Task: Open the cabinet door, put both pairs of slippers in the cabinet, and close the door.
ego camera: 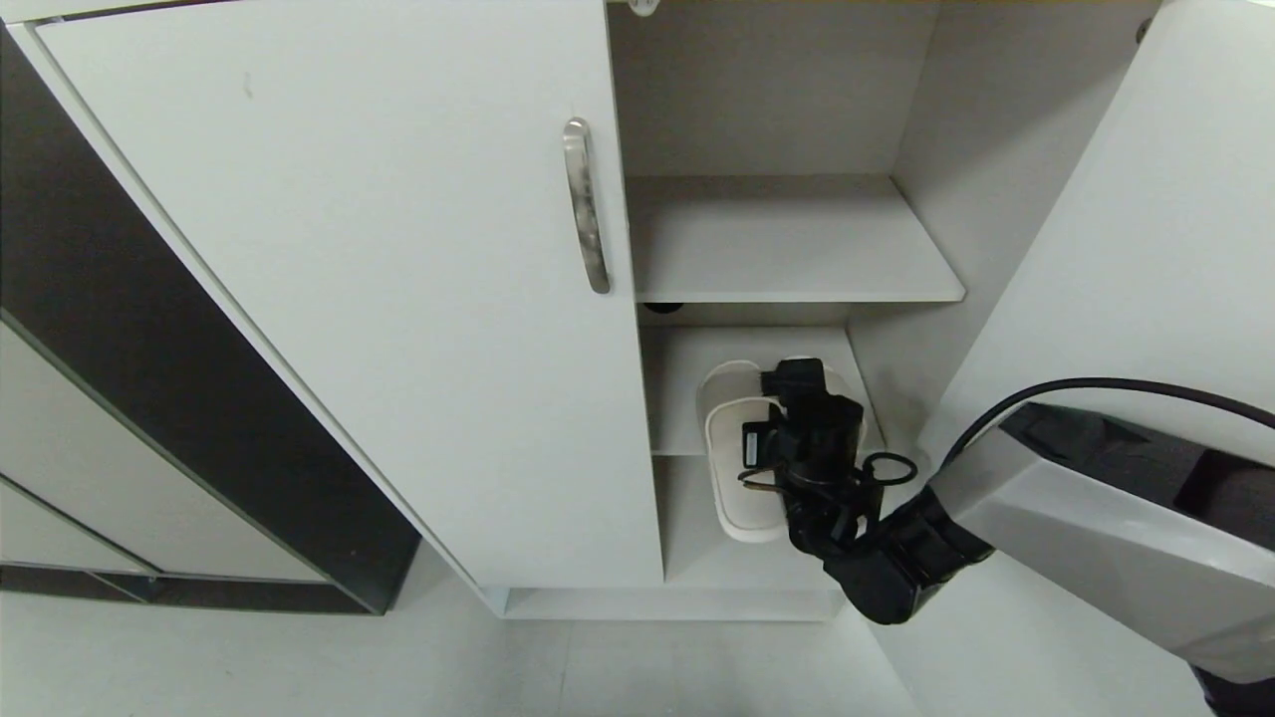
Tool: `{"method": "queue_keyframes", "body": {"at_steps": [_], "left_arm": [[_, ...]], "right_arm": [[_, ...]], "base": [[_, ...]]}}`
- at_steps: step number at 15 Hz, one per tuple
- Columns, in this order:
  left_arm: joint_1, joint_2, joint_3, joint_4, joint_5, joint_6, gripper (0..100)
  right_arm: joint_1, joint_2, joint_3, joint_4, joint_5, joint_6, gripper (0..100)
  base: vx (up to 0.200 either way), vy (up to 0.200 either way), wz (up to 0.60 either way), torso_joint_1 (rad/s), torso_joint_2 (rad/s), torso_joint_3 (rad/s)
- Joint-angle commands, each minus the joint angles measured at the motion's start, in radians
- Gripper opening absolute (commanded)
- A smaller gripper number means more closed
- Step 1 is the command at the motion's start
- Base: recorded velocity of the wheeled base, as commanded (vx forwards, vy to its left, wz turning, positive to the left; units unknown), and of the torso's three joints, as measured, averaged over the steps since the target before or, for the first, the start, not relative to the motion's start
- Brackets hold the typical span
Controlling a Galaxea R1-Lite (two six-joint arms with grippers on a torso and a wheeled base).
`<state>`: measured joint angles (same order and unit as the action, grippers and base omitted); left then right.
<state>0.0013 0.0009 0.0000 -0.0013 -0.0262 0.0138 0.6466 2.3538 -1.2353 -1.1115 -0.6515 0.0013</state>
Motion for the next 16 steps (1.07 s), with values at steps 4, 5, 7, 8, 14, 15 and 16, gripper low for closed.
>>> {"method": "queue_keyframes", "body": {"at_steps": [4, 5, 7, 8, 14, 15, 16], "left_arm": [[0.0, 0.001, 0.0, 0.0, 0.002, -0.002, 0], [0.0, 0.001, 0.0, 0.0, 0.002, -0.002, 0], [0.0, 0.001, 0.0, 0.0, 0.002, -0.002, 0], [-0.001, 0.001, 0.0, 0.0, 0.0, -0.002, 0], [0.0, 0.001, 0.0, 0.0, 0.0, -0.003, 0], [0.0, 0.001, 0.0, 0.0, 0.0, -0.003, 0], [0.0, 0.001, 0.0, 0.0, 0.0, -0.003, 0]], "right_arm": [[-0.05, 0.09, -0.302, 0.159, 0.003, 0.003, 0], [-0.051, 0.104, -0.322, 0.162, 0.003, 0.002, 0], [-0.059, 0.119, -0.346, 0.163, 0.019, -0.001, 0], [-0.061, 0.12, -0.348, 0.162, 0.035, -0.001, 0], [-0.074, 0.15, -0.428, 0.21, 0.055, -0.001, 0], [-0.079, 0.162, -0.449, 0.222, 0.055, -0.001, 0], [-0.081, 0.167, -0.46, 0.223, 0.055, 0.0, 0]], "base": [[0.0, 0.0, 0.0, 0.0, 0.0, 0.0], [0.0, 0.0, 0.0, 0.0, 0.0, 0.0], [0.0, 0.0, 0.0, 0.0, 0.0, 0.0], [0.0, 0.0, 0.0, 0.0, 0.0, 0.0], [0.0, 0.0, 0.0, 0.0, 0.0, 0.0], [0.0, 0.0, 0.0, 0.0, 0.0, 0.0], [0.0, 0.0, 0.0, 0.0, 0.0, 0.0]]}}
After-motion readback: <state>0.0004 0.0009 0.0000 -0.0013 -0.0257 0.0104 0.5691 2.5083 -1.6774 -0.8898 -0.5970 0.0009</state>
